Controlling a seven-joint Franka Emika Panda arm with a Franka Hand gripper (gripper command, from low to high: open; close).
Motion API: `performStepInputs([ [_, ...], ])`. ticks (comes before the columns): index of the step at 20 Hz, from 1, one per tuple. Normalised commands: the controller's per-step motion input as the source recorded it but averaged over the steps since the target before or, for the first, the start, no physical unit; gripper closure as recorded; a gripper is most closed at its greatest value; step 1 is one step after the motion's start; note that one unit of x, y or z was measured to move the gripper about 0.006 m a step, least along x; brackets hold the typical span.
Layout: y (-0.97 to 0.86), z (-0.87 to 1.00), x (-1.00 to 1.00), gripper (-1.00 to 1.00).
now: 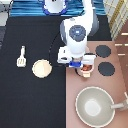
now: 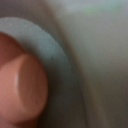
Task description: Take the lid off the pot, put the pot on the plate, and use the tool to push the pot to the front of the table.
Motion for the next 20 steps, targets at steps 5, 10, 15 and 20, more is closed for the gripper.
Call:
performStepInputs([
  [5,0.00,0.00,0.27,1.00],
  [10,0.00,0.03,0.27,1.00],
  [15,0.00,0.15,0.29,1.00],
  [20,-0.51,0.73,0.20,1.00],
])
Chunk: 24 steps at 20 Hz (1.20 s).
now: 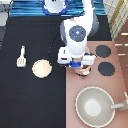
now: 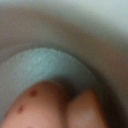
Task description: Take the lid off the pot, put the pot on the plate, and use the tool to push the pot to the front of the table.
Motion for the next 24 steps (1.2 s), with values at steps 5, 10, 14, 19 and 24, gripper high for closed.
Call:
performStepInputs([
  [5,-0.92,0.78,0.00,1.00],
  [10,-0.83,0.68,-0.01,1.00],
  [14,-0.78,0.56,-0.05,1.00],
  [19,-0.75,0.53,-0.08,1.00],
  [24,-0.72,0.41,-0.12,1.00],
])
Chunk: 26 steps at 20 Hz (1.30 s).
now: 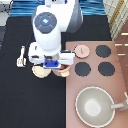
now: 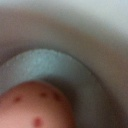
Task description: Take the lid off the pot, put the pot on the plate, and use the tool to push the pot to the front of the table.
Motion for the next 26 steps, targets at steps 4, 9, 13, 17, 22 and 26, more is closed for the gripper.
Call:
performStepInputs([
  [4,-0.69,0.16,-0.23,1.00],
  [9,-0.71,-0.02,-0.31,1.00],
  [13,-0.81,-0.35,-0.38,1.00],
  [17,-0.87,-0.56,-0.39,1.00],
  [22,-0.46,-0.64,-0.33,1.00],
  [26,-0.02,-0.50,-0.12,1.00],
])
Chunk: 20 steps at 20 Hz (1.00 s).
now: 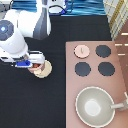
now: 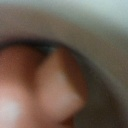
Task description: Take the lid off the pot, put the pot on the plate, and use the tool to push the pot to the front of the table.
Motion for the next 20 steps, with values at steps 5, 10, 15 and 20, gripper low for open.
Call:
performStepInputs([
  [5,0.01,-0.55,-0.06,1.00],
  [10,0.00,-0.64,-0.18,1.00],
  [15,0.05,-0.21,-0.35,1.00],
  [20,0.12,0.01,-0.71,1.00],
])
